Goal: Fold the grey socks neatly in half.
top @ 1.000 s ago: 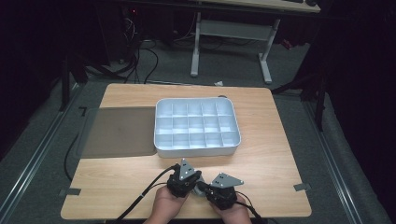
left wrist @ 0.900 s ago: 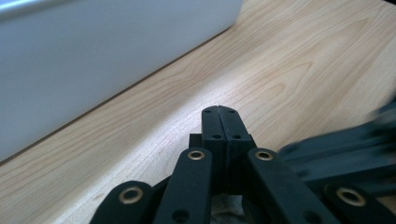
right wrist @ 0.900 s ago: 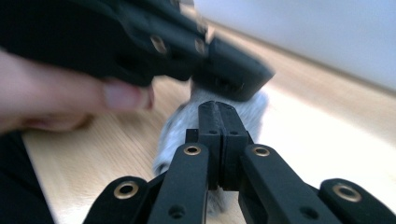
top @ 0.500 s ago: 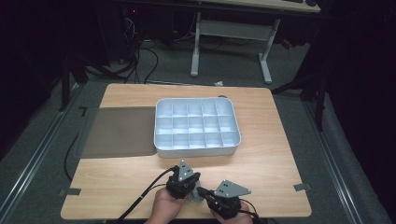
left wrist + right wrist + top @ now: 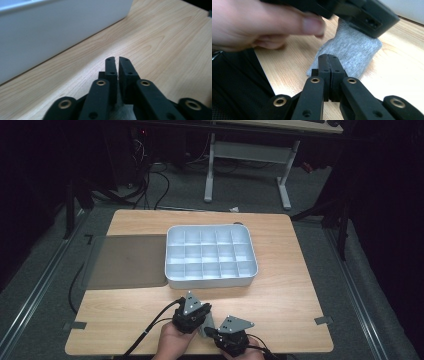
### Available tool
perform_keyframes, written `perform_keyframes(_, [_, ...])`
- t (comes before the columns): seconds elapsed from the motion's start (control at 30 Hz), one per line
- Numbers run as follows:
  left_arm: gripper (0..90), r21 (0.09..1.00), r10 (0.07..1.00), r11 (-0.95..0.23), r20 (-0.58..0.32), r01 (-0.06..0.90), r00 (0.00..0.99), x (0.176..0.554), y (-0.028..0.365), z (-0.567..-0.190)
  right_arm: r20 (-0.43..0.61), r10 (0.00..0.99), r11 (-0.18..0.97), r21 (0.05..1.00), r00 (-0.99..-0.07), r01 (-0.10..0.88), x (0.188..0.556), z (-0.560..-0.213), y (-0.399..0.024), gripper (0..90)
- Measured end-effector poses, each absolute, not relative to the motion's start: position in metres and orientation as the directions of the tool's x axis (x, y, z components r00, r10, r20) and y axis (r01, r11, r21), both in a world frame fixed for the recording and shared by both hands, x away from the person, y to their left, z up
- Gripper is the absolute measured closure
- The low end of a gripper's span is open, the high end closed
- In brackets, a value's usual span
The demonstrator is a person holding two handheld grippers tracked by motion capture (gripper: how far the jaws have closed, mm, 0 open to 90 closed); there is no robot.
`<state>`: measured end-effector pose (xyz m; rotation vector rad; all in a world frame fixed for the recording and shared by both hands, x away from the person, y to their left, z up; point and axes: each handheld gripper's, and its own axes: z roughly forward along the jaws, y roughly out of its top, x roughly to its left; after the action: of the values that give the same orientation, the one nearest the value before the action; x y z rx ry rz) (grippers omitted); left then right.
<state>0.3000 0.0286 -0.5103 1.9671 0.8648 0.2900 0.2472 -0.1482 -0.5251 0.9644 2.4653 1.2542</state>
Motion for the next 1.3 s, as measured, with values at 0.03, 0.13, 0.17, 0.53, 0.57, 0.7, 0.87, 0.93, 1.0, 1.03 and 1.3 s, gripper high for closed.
perform_keyframes(0.03, [83.3,0.837,0.674,-0.312,-0.138,0.449,0.726,0.297,0.031,-0.508,0.100,0.640,0.423,0.782,-0.762,0.457,0.247,-0.525,-0.148,90.0])
perform_keyframes(0.13, [83.8,0.845,0.663,-0.319,-0.125,0.430,0.738,0.285,0.035,-0.504,0.094,0.641,0.425,0.784,-0.762,0.453,0.247,-0.525,-0.147,90.0])
perform_keyframes(0.17, [83.8,0.847,0.662,-0.318,-0.123,0.426,0.739,0.282,0.036,-0.504,0.094,0.641,0.425,0.784,-0.762,0.453,0.247,-0.525,-0.147,90.0])
perform_keyframes(0.53, [90.0,0.832,0.672,-0.326,-0.132,0.450,0.729,0.276,0.038,-0.516,0.086,0.638,0.426,0.788,-0.765,0.444,0.248,-0.526,-0.148,90.0])
perform_keyframes(0.57, [90.0,0.829,0.675,-0.328,-0.130,0.453,0.726,0.278,0.038,-0.518,0.086,0.643,0.423,0.789,-0.761,0.446,0.248,-0.526,-0.148,90.0])
perform_keyframes(0.7, [90.0,0.831,0.673,-0.329,-0.126,0.448,0.729,0.285,0.035,-0.524,0.075,0.659,0.418,0.791,-0.748,0.447,0.252,-0.526,-0.150,90.0])
perform_keyframes(0.87, [90.0,0.828,0.667,-0.332,-0.133,0.453,0.733,0.299,0.025,-0.524,0.064,0.694,0.403,0.791,-0.717,0.460,0.262,-0.525,-0.159,90.0])
perform_keyframes(0.93, [90.0,0.826,0.666,-0.337,-0.130,0.452,0.734,0.304,0.021,-0.524,0.061,0.711,0.393,0.791,-0.701,0.468,0.266,-0.525,-0.163,90.0])
perform_keyframes(1.0, [90.0,0.824,0.664,-0.344,-0.125,0.450,0.738,0.307,0.017,-0.524,0.066,0.726,0.378,0.793,-0.685,0.477,0.270,-0.525,-0.169,90.0])
perform_keyframes(1.03, [90.0,0.825,0.663,-0.347,-0.120,0.446,0.739,0.308,0.016,-0.524,0.079,0.734,0.364,0.793,-0.675,0.489,0.274,-0.526,-0.173,90.0])
perform_keyframes(1.3, [90.0,0.825,0.661,-0.352,-0.116,0.442,0.742,0.308,0.015,-0.525,0.142,0.742,0.300,0.804,-0.655,0.513,0.278,-0.519,-0.186,80.9])
